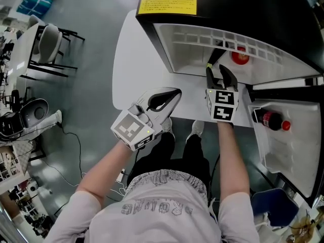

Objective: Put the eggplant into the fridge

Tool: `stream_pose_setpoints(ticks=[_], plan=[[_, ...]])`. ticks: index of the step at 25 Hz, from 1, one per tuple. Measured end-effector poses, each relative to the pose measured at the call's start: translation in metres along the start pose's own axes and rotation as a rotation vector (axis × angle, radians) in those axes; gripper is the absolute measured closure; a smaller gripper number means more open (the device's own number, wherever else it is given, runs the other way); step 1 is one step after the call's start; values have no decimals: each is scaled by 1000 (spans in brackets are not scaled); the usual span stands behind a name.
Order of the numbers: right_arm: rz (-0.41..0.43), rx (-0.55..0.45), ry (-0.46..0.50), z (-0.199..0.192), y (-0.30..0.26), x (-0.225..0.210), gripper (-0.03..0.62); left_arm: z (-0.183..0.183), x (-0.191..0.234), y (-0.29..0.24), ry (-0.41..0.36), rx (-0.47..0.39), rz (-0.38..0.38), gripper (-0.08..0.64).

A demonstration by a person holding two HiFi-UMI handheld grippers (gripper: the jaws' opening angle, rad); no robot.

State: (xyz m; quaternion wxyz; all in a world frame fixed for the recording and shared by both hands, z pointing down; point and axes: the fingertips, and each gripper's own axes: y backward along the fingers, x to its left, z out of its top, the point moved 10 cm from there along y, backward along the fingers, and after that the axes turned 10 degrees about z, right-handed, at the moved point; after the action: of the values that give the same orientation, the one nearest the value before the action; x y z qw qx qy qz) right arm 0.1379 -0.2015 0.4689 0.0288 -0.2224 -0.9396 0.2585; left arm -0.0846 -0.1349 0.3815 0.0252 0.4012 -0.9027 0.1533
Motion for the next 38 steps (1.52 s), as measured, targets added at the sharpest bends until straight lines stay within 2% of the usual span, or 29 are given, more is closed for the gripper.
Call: stream_pose_setpoints(ticks=[21,38], plan=[[124,-159,53,64,88,39,462,32,-6,14,-15,-78,21,554],[209,-244,93,94,139,55,538,48,-5,21,-15,-115,41,553]])
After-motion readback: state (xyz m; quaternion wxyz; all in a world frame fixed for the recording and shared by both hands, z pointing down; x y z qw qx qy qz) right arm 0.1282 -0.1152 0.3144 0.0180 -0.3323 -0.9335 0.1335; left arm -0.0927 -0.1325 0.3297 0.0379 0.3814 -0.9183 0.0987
